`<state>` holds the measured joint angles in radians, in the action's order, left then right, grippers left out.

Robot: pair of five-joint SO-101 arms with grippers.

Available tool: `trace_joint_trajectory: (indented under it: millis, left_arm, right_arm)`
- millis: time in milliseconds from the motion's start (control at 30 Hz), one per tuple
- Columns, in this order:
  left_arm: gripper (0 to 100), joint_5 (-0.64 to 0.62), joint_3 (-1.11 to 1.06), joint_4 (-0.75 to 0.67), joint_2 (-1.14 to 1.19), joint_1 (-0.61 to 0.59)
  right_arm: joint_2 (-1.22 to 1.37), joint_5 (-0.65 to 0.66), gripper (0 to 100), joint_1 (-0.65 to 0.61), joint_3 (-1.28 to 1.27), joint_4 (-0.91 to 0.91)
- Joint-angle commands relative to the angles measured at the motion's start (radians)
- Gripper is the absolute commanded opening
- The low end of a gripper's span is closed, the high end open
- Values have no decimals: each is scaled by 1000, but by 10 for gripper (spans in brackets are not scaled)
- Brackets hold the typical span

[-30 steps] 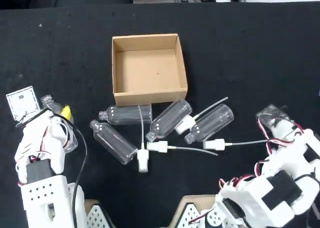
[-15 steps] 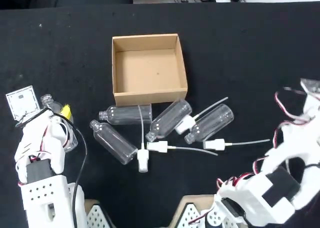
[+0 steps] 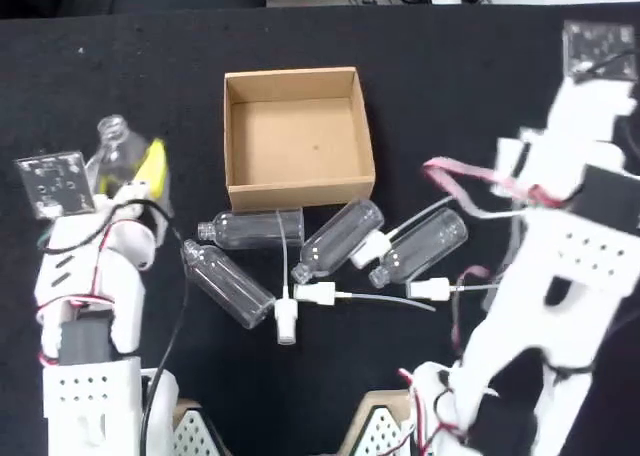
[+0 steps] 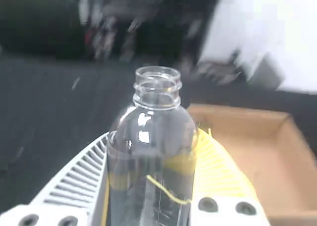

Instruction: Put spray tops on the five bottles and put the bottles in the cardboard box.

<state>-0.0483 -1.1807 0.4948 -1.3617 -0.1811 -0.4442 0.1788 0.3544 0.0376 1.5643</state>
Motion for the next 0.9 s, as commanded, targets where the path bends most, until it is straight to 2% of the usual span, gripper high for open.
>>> trace_joint_trajectory:
  millis: [0,100,200,300,467,667,867]
  left_arm:
    - [40,0,-71,-258,-3,127]
    - [39,0,-122,-336,-3,183]
    - [40,0,-159,-358,-3,237]
    - [40,0,-180,-358,-3,280]
    - [40,-5,-211,-359,-3,286]
    - [40,-8,-239,-359,-3,291]
    - [40,-8,-277,-359,-5,289]
  right_arm:
    - [-105,-152,32,-195,65,-160]
    - [-117,-235,32,-301,65,-259]
    - [-119,-288,32,-404,71,-333]
    - [-120,-302,32,-506,67,-420]
    - [-119,-299,32,-635,65,-560]
    - [-119,-301,32,-733,65,-680]
    - [-120,-302,32,-747,70,-697]
